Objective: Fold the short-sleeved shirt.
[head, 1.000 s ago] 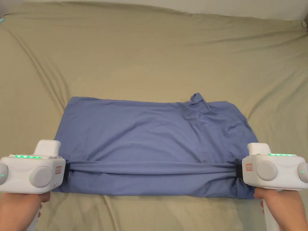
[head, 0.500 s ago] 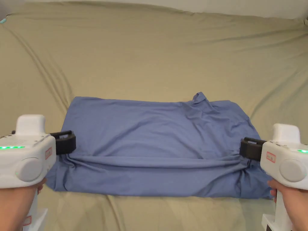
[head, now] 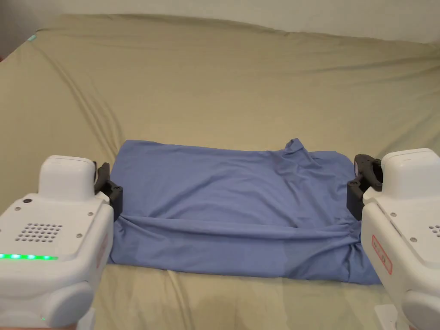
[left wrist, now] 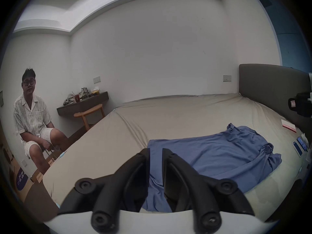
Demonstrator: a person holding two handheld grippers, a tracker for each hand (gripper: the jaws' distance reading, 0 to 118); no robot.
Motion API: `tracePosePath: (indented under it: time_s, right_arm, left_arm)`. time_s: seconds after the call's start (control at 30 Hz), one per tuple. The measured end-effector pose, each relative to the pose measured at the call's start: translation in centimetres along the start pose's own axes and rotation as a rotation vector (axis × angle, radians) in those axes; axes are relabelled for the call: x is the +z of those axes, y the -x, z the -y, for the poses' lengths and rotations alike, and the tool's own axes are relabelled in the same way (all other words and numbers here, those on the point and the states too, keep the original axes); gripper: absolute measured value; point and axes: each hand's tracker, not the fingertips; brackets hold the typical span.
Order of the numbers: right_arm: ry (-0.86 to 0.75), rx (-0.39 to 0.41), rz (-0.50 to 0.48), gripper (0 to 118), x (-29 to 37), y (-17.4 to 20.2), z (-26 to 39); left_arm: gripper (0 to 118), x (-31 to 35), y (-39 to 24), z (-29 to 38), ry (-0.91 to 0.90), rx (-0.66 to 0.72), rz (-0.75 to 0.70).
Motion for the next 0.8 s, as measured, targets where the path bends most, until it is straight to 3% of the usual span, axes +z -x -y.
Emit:
tracePosePath:
  time_s: [0.1,0.2,0.43,0.47,0.5,0.53,0.57,0.6,0.67,0.8]
  right_arm:
    - [0.006,0.058,-0.008,0,0.2,0.6,0.5]
    - [0.032,0.042,-0.019,0,0.4,0.8,0.8]
    - [0.079,0.027,-0.014,0,0.5,0.1,2.0]
    - [0.089,0.029,-0.007,0,0.4,-0.1,2.2]
    - [0.103,0.031,0.001,0,0.3,-0.4,2.5]
    - [0.12,0.033,0.016,0,0.2,-0.6,2.7]
    - [0.137,0.034,0.028,0,0.1,-0.8,2.9]
    - [0.144,0.031,0.029,0,0.0,-1.1,3.2]
    - [0.162,0.03,0.036,0,-0.2,-1.5,3.6]
    - [0.189,0.031,0.054,0,-0.4,-2.4,4.0]
  left_arm:
    - [1,0.1,-0.4,0.7,0.025,-0.048,-0.013]
    - [0,-0.9,0.5,2.0,0.076,-0.019,0.008]
    - [2,-7.4,3.3,9.1,0.44,0.024,-0.012]
    - [10,-8.6,3.7,10.1,0.486,0.003,-0.034]
    - [26,-9.7,4.0,10.9,0.513,-0.01,-0.046]
    - [63,-10.7,4.3,11.7,0.538,0.004,-0.036]
    - [90,-11.9,4.9,12.2,0.585,0.038,-0.031]
    - [107,-13.0,5.3,12.7,0.613,0.073,-0.038]
    - [110,-14.4,6.0,13.2,0.603,0.13,-0.067]
    - [111,-17.6,6.3,14.4,0.643,0.082,-0.115]
